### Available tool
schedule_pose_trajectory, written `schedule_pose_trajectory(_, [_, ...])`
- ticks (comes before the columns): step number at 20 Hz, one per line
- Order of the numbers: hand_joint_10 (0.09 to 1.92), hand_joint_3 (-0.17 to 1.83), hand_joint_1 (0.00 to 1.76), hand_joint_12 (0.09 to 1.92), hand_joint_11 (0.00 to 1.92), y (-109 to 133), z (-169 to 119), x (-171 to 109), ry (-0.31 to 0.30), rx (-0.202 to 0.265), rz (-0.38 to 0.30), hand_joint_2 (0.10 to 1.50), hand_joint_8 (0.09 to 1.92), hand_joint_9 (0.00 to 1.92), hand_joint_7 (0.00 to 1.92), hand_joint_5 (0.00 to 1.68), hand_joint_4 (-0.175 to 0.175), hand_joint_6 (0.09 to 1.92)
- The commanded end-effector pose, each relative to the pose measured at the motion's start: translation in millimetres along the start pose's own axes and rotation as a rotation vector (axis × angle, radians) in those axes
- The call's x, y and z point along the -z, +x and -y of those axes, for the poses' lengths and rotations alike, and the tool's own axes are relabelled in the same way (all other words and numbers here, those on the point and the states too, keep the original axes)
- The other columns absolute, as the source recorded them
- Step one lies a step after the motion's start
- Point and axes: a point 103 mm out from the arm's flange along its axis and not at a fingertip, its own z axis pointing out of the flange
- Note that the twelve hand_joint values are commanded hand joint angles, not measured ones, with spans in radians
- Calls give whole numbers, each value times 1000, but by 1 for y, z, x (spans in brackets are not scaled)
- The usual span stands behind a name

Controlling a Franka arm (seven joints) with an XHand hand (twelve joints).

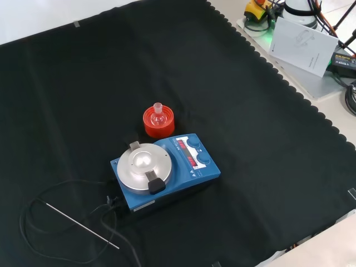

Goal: Pick up the round-bottom flask.

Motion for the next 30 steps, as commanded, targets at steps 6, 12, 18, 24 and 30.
schedule_pose_trajectory(6, [410, 766, 678, 237, 0, -1, -9, 7, 9, 50, 66, 654, 425, 0, 0, 18, -21, 87])
schedule_pose_trajectory(12, [426, 765, 677, 257, 0, 2, -17, 0, 33, 77, 66, 654, 453, 0, 0, 25, -23, 87])
schedule_pose_trajectory(18, [612, 769, 690, 627, 0, 10, -33, -12, 54, 132, 67, 636, 587, 0, 0, 54, -29, 87])
schedule_pose_trajectory(24, [887, 789, 700, 1082, 0, 11, -57, -39, 120, 196, 42, 603, 778, 4, 7, 117, -41, 87])
schedule_pose_trajectory(30, [961, 802, 694, 1239, 0, 3, -76, -69, 183, 223, 29, 577, 844, 47, 50, 168, -53, 87])
